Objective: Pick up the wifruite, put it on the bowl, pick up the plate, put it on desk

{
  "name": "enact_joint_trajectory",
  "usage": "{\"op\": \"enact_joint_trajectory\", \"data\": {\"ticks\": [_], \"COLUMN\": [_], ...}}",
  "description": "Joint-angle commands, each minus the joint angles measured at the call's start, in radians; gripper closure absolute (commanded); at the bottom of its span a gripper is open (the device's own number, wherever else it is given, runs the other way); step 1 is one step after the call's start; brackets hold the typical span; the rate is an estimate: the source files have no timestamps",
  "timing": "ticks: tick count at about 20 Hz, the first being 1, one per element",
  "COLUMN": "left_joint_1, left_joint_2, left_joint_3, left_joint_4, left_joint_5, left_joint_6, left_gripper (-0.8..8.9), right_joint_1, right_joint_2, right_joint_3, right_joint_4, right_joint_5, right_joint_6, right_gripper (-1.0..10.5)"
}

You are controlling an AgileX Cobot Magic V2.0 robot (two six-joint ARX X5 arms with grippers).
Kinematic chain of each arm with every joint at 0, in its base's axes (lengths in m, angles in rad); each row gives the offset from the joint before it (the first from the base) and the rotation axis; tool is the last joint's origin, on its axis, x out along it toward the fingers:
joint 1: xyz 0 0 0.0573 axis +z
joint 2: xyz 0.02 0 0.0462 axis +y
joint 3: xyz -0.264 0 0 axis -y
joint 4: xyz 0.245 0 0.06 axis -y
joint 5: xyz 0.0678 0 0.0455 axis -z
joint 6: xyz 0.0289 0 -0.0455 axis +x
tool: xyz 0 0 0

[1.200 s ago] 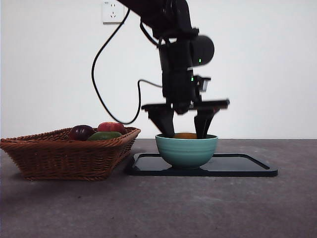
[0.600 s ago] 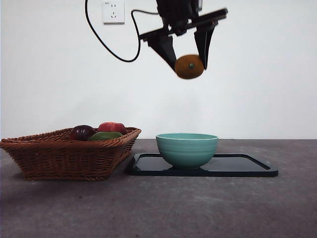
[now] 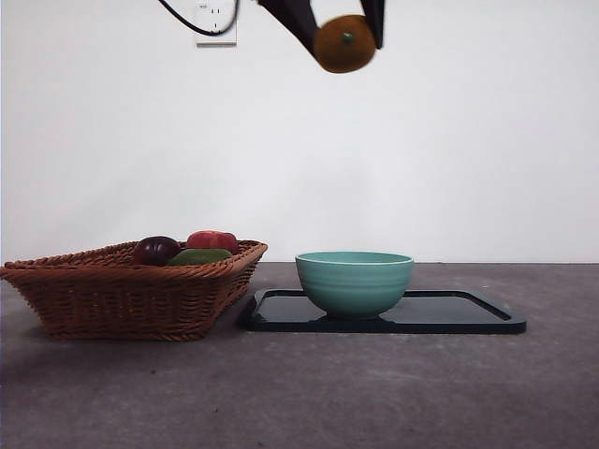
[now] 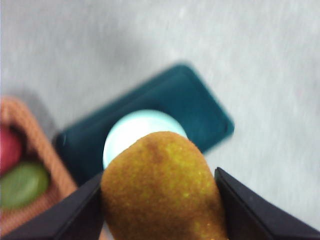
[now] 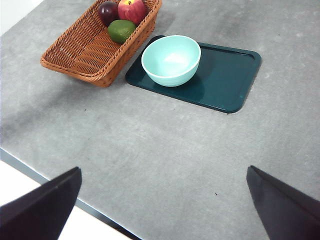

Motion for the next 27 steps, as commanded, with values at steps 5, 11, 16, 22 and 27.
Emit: {"op": "enact_joint_trajectory", "data": {"ticks": [5, 11, 16, 22, 27], "left_joint_1": [0.073, 0.217, 0.283, 0.327, 0.343], "left_joint_2": [-0.281, -0.473, -0.571, -0.568, -0.566], "left_joint_3": [-0.39, -0.654, -0.918, -1.224, -1.334], "left_joint_4": [-0.063, -0.047, 0.187, 0.484, 0.643], "left_joint_5": [-0.004, -0.004, -0.004, -0.004, -0.004], "left_joint_6": [0.0, -0.005, -0.044, -0.081, -0.048], "left_gripper": [5.47, 5.47, 5.47, 5.47, 5.47], "right_joint_1": [0.011, 0.011, 0.011, 0.011, 0.011], "right_joint_2": [0.002, 0.002, 0.002, 0.002, 0.002], "right_joint_3": [0.008, 0.008, 0.008, 0.008, 0.008], "right_joint_4": [0.007, 0.01, 0.01, 0.01, 0.01], "right_joint_5": [0.0, 0.001, 0.001, 0.001, 0.001], "right_joint_6": [0.012, 0.013, 0.033, 0.04, 0.041], "right_gripper": [3.6, 3.6, 3.6, 3.6, 3.6]}}
